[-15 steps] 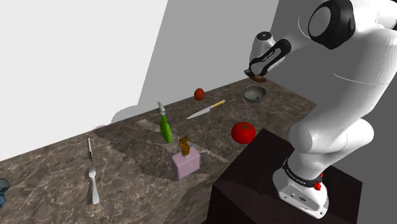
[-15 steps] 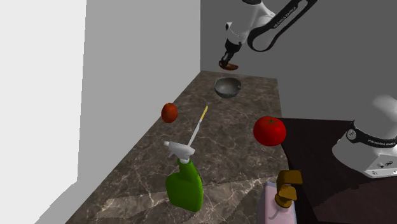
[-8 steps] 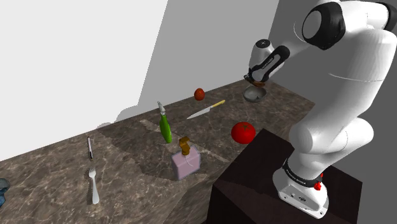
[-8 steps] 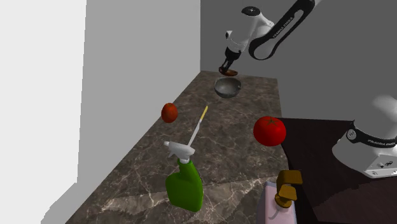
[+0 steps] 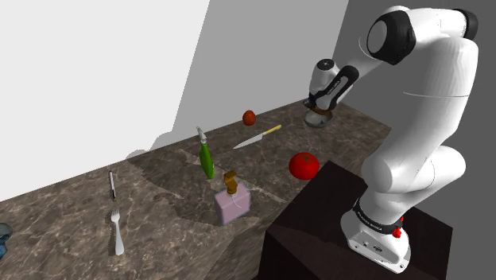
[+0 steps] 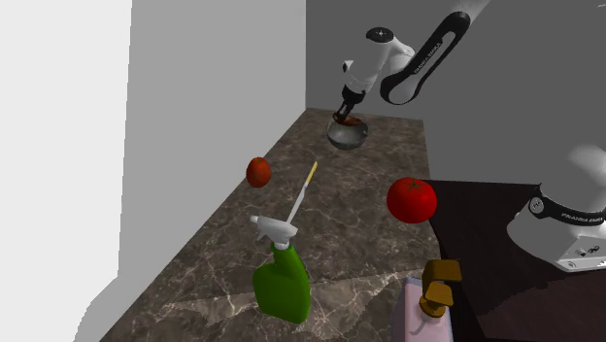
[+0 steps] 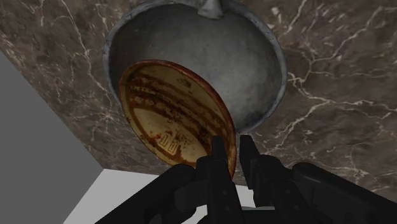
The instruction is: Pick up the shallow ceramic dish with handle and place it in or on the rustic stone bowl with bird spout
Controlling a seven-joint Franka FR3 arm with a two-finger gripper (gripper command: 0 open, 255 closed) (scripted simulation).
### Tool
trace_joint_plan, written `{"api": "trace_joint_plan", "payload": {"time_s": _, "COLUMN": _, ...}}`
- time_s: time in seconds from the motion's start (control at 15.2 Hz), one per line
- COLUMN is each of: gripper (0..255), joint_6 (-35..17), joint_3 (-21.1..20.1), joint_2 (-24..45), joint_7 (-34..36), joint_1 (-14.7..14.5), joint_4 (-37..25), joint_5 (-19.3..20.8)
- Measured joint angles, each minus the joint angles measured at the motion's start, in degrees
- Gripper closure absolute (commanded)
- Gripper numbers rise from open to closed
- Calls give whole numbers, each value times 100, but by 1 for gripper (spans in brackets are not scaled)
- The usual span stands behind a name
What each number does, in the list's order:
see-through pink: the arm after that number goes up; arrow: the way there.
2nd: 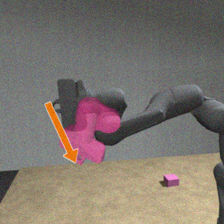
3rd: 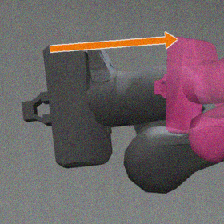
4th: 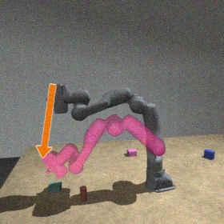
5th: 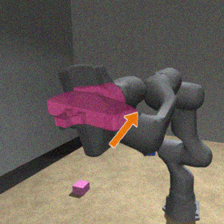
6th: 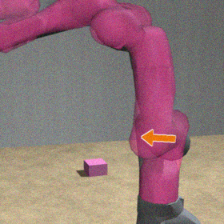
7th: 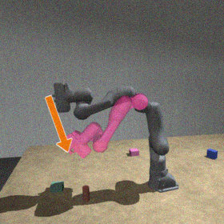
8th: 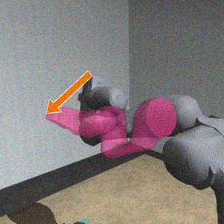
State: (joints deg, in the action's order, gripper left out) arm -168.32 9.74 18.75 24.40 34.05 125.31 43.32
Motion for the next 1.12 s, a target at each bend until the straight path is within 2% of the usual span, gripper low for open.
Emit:
{"api": "trace_joint_plan", "payload": {"time_s": 0.4, "gripper": 255, "joint_6": -52, "joint_3": 53, "joint_2": 27, "joint_7": 87, "joint_1": -41, "joint_4": 23, "joint_5": 79}}
{"api": "trace_joint_plan", "payload": {"time_s": 0.46, "gripper": 0, "joint_6": -52, "joint_3": 54, "joint_2": 27, "joint_7": 88, "joint_1": -41, "joint_4": 23, "joint_5": 80}}
{"api": "trace_joint_plan", "payload": {"time_s": 0.86, "gripper": 0, "joint_6": -53, "joint_3": 54, "joint_2": 27, "joint_7": 90, "joint_1": -42, "joint_4": 23, "joint_5": 81}}
{"api": "trace_joint_plan", "payload": {"time_s": 1.12, "gripper": 0, "joint_6": 287, "joint_3": -129, "joint_2": -635, "joint_7": -126, "joint_1": -21, "joint_4": 392, "joint_5": -139}}
